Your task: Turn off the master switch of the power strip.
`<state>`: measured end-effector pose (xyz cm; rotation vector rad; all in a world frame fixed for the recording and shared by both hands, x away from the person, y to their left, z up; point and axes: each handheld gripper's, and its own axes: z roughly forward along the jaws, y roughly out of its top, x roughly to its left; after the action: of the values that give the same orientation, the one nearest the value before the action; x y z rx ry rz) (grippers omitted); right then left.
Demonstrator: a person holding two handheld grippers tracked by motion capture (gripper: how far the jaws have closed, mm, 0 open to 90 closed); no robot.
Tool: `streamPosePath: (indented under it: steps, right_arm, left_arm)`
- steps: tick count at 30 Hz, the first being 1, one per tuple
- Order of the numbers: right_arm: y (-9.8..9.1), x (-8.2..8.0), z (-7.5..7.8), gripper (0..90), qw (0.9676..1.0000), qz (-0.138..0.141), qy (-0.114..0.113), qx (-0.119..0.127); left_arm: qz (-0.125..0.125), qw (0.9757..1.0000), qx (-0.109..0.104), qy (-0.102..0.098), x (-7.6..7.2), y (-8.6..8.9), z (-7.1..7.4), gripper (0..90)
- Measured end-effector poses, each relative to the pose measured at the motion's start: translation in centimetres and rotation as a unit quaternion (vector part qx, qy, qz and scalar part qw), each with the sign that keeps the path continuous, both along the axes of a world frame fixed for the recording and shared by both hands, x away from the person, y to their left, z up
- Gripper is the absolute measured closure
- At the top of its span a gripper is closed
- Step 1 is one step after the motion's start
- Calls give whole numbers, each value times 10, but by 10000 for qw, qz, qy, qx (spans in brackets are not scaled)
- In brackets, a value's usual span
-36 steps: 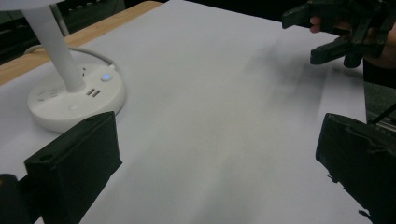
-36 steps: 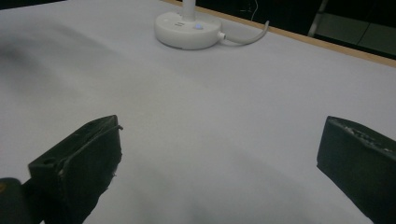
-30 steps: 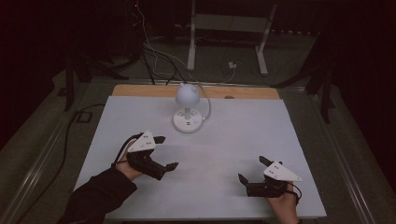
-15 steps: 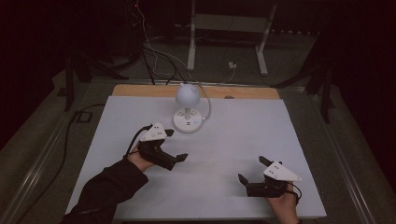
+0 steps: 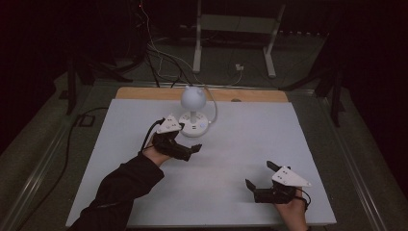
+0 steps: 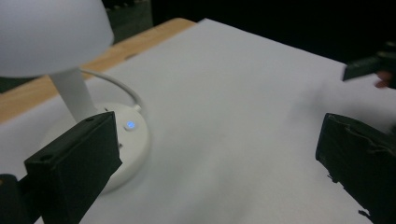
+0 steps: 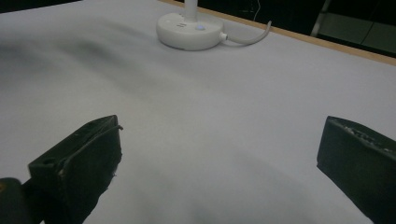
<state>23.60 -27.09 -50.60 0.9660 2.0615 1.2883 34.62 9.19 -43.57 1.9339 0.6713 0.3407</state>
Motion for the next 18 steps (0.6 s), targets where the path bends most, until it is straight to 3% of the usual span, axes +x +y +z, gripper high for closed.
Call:
streamPosePath:
  steps: [13, 18]
  right_arm:
    - [-1, 0, 0, 0, 10000, 22, 14, 49]
    - [-1, 0, 1, 0, 10000, 17, 7, 72]
  left_arm:
    - [689, 9974, 176, -96, 17, -24, -8, 3]
    - [783, 9967, 184, -131, 21, -31, -13, 3]
